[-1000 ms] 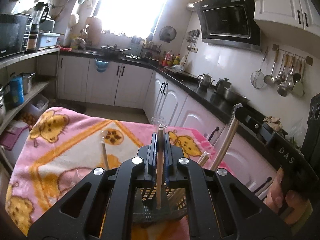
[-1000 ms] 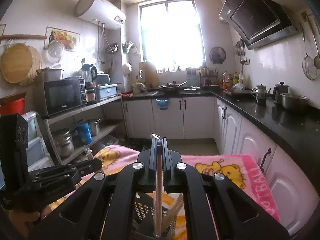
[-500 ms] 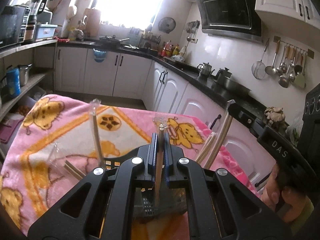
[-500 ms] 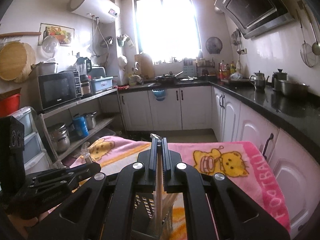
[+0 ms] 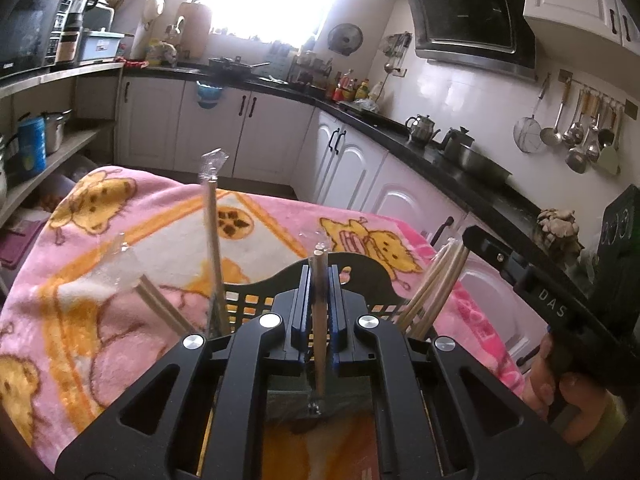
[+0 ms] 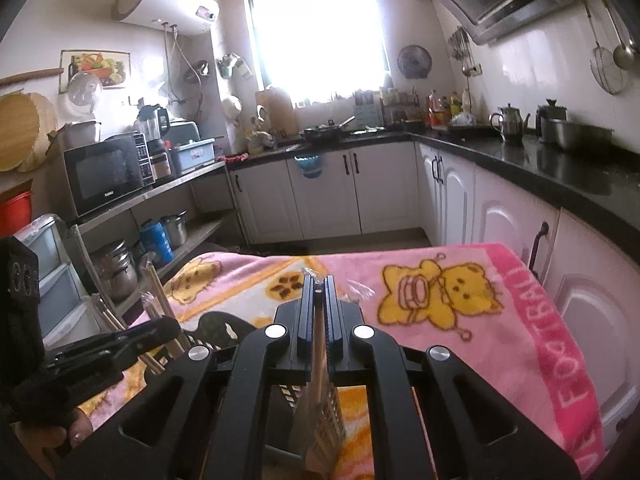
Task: Organize utensils
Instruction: 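Open both tools to release the chopsticks into the basket and withdraw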
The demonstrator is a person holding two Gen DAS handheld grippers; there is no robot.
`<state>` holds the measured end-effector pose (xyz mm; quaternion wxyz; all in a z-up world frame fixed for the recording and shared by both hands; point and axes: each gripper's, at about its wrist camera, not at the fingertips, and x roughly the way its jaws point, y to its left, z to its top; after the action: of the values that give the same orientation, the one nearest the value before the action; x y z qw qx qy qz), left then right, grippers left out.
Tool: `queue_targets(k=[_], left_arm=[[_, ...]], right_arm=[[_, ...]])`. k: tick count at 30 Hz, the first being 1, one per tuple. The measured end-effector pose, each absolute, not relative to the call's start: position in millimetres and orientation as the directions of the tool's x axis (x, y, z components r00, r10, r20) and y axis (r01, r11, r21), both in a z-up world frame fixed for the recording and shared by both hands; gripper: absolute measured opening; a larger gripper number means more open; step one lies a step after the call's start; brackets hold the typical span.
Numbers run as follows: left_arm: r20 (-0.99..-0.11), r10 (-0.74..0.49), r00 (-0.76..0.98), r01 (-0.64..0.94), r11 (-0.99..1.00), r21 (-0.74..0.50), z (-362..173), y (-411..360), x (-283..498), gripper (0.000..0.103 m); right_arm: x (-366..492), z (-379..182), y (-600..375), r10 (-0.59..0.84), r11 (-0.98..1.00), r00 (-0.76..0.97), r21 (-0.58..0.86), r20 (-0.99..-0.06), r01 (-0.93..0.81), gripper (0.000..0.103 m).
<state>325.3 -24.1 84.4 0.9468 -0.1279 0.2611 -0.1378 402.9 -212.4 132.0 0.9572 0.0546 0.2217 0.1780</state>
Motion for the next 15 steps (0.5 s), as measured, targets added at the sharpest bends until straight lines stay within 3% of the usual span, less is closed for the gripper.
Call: queue_targets(k=[5,15], left_arm=[[-0.465,-0.327,0.823,0.186,0.928,-0.323,83.9,-16.8,319.2,0.019],[-0.465,-0.330,0.821,0.177,0.923,-0.341,85.1,-5.5,301.2,0.034]], right_arm=[[400.6,127.6,-216.0,0.360,0.933,0.827,0.186,-0.431,-0.309,0.008],[389.6,124.8,-223.8,0.357,0.934,0.810,0.192,-0.465,-0.302,0.023]])
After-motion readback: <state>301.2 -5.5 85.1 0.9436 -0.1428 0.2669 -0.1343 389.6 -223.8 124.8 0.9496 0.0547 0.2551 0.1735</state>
